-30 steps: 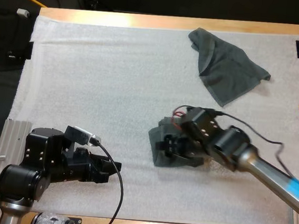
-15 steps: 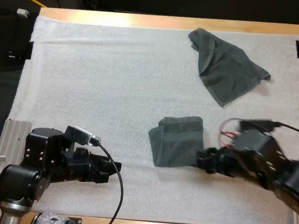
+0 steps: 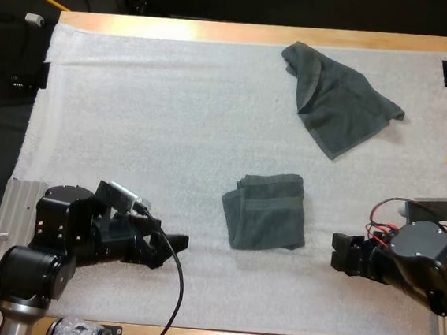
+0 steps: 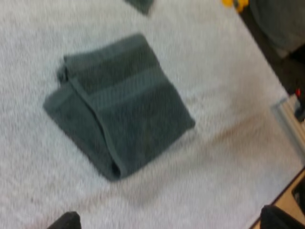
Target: Pick towel from pile, fold and stack
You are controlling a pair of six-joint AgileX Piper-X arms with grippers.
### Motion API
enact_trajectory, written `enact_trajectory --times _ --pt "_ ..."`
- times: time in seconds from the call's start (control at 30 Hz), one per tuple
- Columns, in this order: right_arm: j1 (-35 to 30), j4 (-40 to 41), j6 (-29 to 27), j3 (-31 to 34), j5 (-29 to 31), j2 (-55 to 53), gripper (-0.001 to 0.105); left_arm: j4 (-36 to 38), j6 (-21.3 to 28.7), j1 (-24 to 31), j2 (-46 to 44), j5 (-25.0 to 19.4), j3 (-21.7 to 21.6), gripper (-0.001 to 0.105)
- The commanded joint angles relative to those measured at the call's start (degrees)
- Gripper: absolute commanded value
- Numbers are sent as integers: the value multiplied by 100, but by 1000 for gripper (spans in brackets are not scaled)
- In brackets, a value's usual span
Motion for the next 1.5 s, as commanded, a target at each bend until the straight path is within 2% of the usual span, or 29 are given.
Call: enact_trajectory --times 0.0,0.1,0.3,0.47,0.77,1.07,1.23,1.47 --pt "-15 24 -47 -14 58 2 63 -177 -163 -12 91 -2 -25 71" --pt "-15 25 -47 5 58 2 63 -341 -320 -12 402 -2 -25 71" --pt "-15 25 -47 3 58 2 63 -653 -319 -23 1187 -2 -25 71" --pt "-15 25 -47 3 58 2 63 -1135 -373 -397 1894 -2 -25 71" --pt "-15 25 -47 3 58 2 63 -2567 -1225 -888 3056 -2 -25 71" --pt "-15 25 -47 3 58 2 63 -3273 -1502 -1269 4233 -2 -25 71" --pt "-15 25 -47 3 58 2 63 -3490 -1663 -1278 4769 -2 -123 71" --pt "-15 25 -47 3 58 2 63 -3456 -1694 -1278 5360 42 -516 71"
